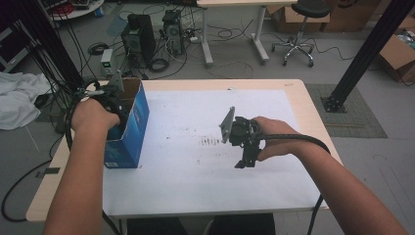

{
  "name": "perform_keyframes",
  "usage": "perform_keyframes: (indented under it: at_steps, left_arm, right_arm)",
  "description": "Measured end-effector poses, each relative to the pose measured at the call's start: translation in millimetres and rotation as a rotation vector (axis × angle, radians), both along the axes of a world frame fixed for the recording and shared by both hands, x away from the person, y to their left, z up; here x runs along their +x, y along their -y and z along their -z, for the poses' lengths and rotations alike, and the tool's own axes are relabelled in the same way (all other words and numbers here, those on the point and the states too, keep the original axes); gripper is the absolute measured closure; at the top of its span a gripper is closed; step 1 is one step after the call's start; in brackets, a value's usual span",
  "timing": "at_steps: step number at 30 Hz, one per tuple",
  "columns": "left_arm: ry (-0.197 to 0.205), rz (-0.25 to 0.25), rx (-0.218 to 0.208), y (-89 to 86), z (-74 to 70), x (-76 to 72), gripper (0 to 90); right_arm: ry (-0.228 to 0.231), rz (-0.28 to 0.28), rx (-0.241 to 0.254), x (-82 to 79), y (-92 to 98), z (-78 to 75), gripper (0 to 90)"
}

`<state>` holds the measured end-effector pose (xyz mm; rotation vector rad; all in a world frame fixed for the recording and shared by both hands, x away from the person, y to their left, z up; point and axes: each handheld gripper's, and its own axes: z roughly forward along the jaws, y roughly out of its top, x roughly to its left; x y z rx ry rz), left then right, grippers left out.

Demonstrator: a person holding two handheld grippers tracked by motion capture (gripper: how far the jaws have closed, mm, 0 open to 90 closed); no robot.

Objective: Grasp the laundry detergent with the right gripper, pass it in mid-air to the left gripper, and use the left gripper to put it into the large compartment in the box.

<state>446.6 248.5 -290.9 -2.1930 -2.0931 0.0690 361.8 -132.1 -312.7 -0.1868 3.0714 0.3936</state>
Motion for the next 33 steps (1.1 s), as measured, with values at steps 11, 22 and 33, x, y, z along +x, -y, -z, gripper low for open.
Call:
perform_keyframes:
  at_steps: [11, 22, 33]
  left_arm:
    - [0.005, 0.011, 0.009, 3.2, 0.8, 1.0, 38.9]
    - [0.021, 0.016, 0.018, 4.3, 0.7, -1.5, 38.1]
    - [0.050, 0.010, 0.011, 3.4, -3.7, -4.6, 33.3]
  right_arm:
    - [-0.001, 0.003, -0.002, 0.6, 0.8, -0.5, 0.0]
    - [0.000, 0.000, -0.006, 0.3, -0.8, 0.8, 0.0]
    - [-0.004, 0.000, -0.008, 1.0, -0.5, 4.0, 0.0]
